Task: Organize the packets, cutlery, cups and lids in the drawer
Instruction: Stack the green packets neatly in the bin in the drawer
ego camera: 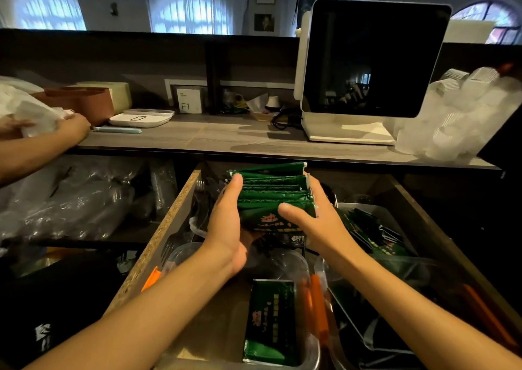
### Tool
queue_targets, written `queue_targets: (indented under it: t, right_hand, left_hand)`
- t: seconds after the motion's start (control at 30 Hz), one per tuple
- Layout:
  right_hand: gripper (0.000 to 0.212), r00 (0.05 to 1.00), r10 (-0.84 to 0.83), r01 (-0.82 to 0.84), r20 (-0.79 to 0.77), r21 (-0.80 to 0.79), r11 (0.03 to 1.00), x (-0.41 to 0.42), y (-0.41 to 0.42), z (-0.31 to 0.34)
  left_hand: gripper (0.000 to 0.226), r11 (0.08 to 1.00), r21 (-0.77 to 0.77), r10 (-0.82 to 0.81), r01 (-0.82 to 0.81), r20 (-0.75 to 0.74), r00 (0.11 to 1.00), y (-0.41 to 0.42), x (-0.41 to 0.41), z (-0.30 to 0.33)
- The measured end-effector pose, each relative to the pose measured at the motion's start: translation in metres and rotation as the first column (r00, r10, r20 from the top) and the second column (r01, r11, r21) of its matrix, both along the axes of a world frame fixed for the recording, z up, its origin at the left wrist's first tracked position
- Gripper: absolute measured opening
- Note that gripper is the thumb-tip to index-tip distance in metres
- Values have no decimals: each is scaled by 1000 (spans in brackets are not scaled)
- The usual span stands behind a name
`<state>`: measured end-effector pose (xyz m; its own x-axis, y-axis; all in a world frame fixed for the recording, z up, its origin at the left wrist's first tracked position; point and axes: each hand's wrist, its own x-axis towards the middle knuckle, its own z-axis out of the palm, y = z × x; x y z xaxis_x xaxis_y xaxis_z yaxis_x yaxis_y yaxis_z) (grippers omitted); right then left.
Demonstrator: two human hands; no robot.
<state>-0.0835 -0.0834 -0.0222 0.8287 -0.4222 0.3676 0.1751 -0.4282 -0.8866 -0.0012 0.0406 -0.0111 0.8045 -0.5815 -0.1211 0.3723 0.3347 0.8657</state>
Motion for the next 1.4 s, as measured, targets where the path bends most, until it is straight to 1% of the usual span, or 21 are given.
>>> queue_targets:
  t: [0.03,0.17,0.3,0.4,0.47,0.53,0.63,0.7,0.73,0.77,0.83,0.9,0.93,1.0,1.13,1.2,1.33,1.4]
  right_hand:
    - [69,1000,-2,2,-9,41,999,2,1,1]
    - [69,999,-26,29,-19,161,987,6,1,1]
    - [45,997,-69,64,21,201,978,3,4,4]
    - [35,994,-96,76,56,290,954,1,4,5]
    - [35,994,-96,78,42,317,945,0,4,7]
    - [39,996,-90,81,13,311,947,1,5,9]
    - [30,990,-137,133,-14,361,923,3,4,7]
    - [40,984,-176,166,-11,393,905,3,4,7]
    - [43,980,-200,182,0,410,894,3,5,7]
    - [42,975,-223,195,15,434,879,2,5,8]
    - [30,965,-256,206,46,466,861,1,4,8]
    - [19,960,-270,204,76,472,858,1,4,8]
    - [17,960,-266,194,92,469,862,0,5,9]
    - [17,961,-255,178,108,464,868,1,6,9]
    - [17,952,-272,181,142,458,870,0,6,9]
    - [17,947,-267,170,176,430,887,0,6,7]
    - [28,941,-254,172,224,329,928,-2,8,8]
    - [25,939,-264,190,219,309,932,-2,7,10]
  left_hand:
    - [41,1000,11,16,-16,-6,1000,-1,-1,-1]
    - [39,998,-6,62,-62,-18,998,-3,-3,-4]
    - [39,999,-28,44,-45,-35,998,-5,-3,-5]
    - [38,998,-56,-1,-3,-76,997,-6,-5,-8]
    - [37,999,-54,-1,-3,-81,997,-8,-6,-10]
    - [38,998,-42,33,-36,-62,998,-10,-7,-11]
    - [38,996,-35,80,-80,11,997,-13,-7,-15]
    - [34,996,-39,77,-75,34,996,-14,-7,-16]
    - [35,997,-40,60,-59,38,997,-14,-7,-18]
    - [39,998,-41,43,-42,40,998,-15,-7,-19]
    - [50,999,-52,13,-10,44,999,-14,-8,-20]
    - [63,998,-69,-10,13,48,999,-13,-7,-20]
    - [65,997,-76,-18,21,47,999,-12,-7,-19]
    - [57,996,-80,-38,41,36,999,-11,-8,-18]
    - [44,996,-30,-80,80,32,996,-12,-6,-20]
    - [44,995,-5,-97,98,41,994,-12,-7,-19]
    - [44,991,35,-130,127,77,989,-11,-10,-16]
    - [46,986,65,-157,151,108,982,-9,-10,-15]
